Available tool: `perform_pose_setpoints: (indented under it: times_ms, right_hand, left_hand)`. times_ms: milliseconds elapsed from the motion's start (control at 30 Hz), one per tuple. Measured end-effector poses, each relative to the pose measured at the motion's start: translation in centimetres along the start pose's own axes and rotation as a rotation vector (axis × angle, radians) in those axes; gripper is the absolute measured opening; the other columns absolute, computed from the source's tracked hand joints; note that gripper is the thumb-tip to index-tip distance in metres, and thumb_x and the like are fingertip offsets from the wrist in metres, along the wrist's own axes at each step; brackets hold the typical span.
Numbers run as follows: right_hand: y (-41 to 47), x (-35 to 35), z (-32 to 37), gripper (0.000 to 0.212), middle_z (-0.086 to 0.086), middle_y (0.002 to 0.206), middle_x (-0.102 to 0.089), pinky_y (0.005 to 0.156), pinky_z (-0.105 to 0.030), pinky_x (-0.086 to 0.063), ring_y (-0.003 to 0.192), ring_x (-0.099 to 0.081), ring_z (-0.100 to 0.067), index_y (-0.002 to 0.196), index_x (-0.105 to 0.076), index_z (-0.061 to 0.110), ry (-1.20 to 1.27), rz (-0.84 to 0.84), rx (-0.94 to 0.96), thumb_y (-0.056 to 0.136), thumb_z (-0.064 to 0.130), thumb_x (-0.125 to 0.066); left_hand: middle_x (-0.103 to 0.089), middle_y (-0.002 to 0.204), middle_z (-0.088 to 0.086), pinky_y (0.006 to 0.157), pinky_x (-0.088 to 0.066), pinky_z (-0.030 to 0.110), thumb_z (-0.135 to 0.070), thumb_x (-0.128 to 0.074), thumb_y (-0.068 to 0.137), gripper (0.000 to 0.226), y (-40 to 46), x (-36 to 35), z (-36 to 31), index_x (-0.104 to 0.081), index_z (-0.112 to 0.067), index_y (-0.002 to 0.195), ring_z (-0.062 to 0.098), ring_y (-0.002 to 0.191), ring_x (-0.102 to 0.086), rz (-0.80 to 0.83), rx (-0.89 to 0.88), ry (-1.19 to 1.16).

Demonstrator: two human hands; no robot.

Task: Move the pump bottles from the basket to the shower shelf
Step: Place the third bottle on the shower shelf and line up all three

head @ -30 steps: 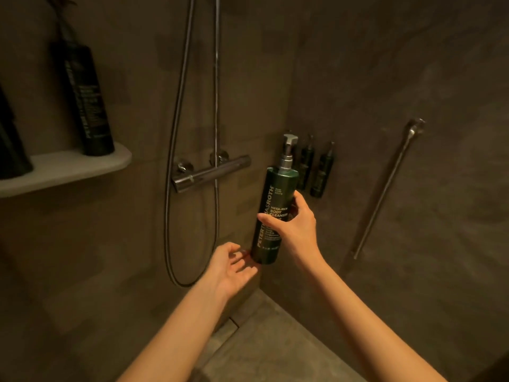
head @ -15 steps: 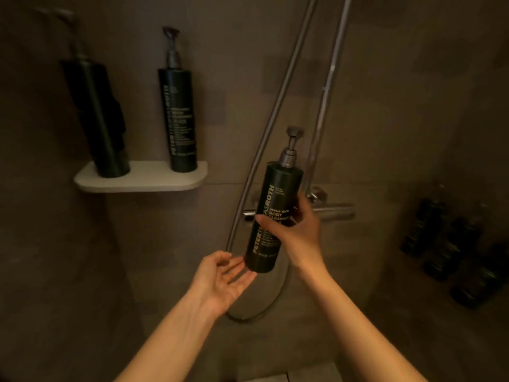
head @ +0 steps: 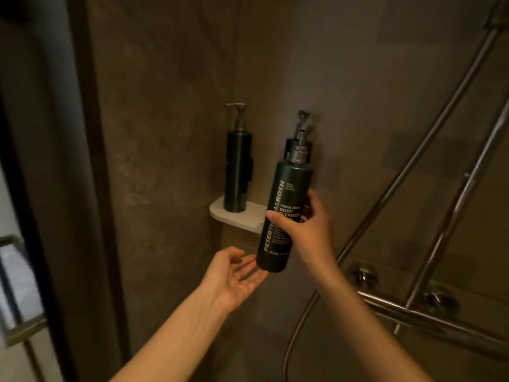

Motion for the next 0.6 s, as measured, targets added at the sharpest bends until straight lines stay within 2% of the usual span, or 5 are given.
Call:
perform_pose_setpoints:
  times_ms: [100,200,267,433,600]
  right_hand:
    - [2.5,-1.8,1.4,0.069,0.014,0.111,-0.060,0.082,-0.020,-0.048,0.099,-0.058,0.002,0.125,-0.049,0.024,0.030,0.006,0.035,0.065,0.016,-0.081]
    - [5.1,-3.2,2.0,0.072,0.006,0.119,-0.061,0.090,-0.030,-0.049,0.107,-0.058,-0.007,0.129,-0.048,0.023,0.021,-0.023,0.059,0.065,0.021,-0.082]
    - [6.6,-4.1,2.5,0.070,0.007,0.116,-0.061,0.088,-0.028,-0.048,0.104,-0.058,-0.004,0.127,-0.049,0.022,-0.005,-0.053,0.082,0.065,0.022,-0.082]
    - [9.1,-5.4,2.0,0.067,0.012,0.110,-0.058,0.082,-0.021,-0.045,0.098,-0.055,-0.001,0.125,-0.049,0.025,-0.068,-0.148,0.090,0.067,0.022,-0.082]
    - [9.7,-6.4,0.2,0.068,0.011,0.111,-0.055,0.088,-0.027,-0.044,0.104,-0.053,-0.006,0.129,-0.047,0.022,-0.153,-0.216,0.074,0.069,0.022,-0.080]
  left_hand:
    - [-0.053,0.131,0.024,0.097,-0.043,0.048,-0.006,-0.045,0.091,0.034,0.9,-0.8,-3.3,-0.050,0.001,0.124,0.035,0.124,-0.050,0.016,-0.047,0.018]
    - [-0.053,0.127,0.022,0.104,-0.041,0.048,-0.007,-0.045,0.092,0.015,2.3,-2.0,-6.0,-0.054,-0.001,0.103,0.035,0.126,-0.048,0.052,-0.081,0.033]
    - [-0.053,0.126,0.023,0.104,-0.042,0.046,-0.007,-0.045,0.093,0.011,3.2,-2.6,-7.5,-0.054,-0.001,0.097,0.035,0.125,-0.049,0.066,-0.092,0.055]
    - [-0.052,0.131,0.024,0.104,-0.043,0.042,-0.010,-0.047,0.093,0.030,5.4,-3.4,-9.9,-0.052,0.001,0.120,0.035,0.124,-0.051,0.103,-0.142,0.132]
    - [-0.049,0.132,0.028,0.102,-0.043,0.040,-0.010,-0.049,0.091,0.032,6.9,-3.0,-10.4,-0.052,0.001,0.121,0.036,0.122,-0.051,0.129,-0.163,0.197]
Point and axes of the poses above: each hand's wrist, its own y-axis towards the middle knuckle, its own x-axis out of the back of the hand, z = x × y, the point moved 9 cm from there along y, towards the middle knuckle
